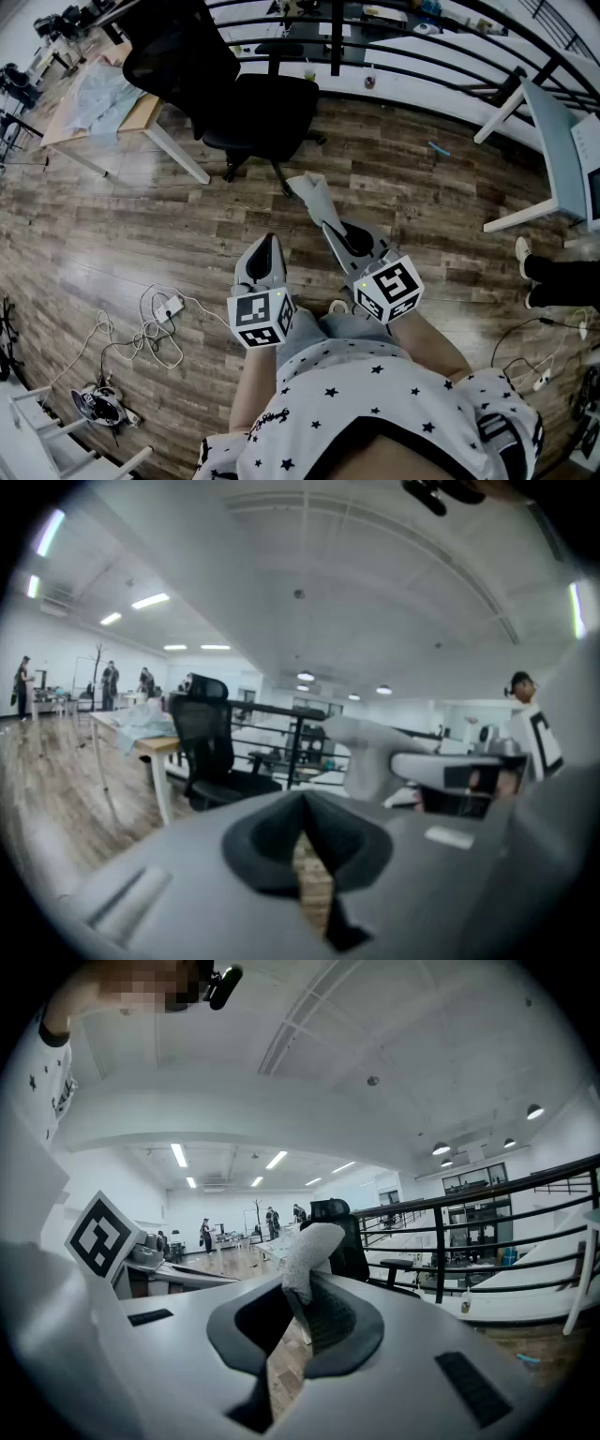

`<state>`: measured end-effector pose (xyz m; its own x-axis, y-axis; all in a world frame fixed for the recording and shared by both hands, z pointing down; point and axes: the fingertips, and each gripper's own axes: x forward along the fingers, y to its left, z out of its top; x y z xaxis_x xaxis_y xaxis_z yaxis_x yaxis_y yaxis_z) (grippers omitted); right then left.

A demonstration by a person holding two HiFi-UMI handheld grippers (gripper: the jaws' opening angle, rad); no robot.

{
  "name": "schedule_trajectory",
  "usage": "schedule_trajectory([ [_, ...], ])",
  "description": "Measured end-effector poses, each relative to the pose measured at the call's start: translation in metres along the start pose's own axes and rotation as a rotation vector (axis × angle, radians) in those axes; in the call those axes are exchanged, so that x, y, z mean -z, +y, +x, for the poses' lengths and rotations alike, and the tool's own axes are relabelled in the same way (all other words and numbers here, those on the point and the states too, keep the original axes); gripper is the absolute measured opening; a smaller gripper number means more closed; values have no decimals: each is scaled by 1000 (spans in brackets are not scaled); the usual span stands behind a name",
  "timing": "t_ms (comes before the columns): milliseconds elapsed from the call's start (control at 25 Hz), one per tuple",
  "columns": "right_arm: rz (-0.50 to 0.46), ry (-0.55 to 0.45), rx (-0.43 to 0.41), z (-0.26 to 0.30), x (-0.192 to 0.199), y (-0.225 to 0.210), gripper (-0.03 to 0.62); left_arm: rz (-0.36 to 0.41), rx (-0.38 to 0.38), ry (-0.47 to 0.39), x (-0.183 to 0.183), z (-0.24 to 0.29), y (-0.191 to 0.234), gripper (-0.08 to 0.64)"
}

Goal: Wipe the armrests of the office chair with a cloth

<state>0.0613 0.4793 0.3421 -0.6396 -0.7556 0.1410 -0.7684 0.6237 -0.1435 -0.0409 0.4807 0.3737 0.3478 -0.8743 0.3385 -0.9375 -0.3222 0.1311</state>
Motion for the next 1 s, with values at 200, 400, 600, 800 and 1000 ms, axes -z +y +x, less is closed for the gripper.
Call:
schedule_trajectory([
  [200, -13, -5, 18, -23, -4, 9, 32, 24, 19, -2, -2, -14, -10, 5],
  [400, -35, -21, 15, -27, -7, 24, 32, 3, 28, 7, -1, -21, -7, 5],
  [600, -19, -63, -37, -26, -13, 29, 32, -17, 9, -34, -5, -28, -8, 5],
  [800, -34, -61, -63, -28, -15, 22, 32, -63, -36, -51, -4, -29, -8, 5],
  [1000, -37, -43, -95, -37, -9, 16, 32, -95, -64, -66, 0, -30, -14, 5],
])
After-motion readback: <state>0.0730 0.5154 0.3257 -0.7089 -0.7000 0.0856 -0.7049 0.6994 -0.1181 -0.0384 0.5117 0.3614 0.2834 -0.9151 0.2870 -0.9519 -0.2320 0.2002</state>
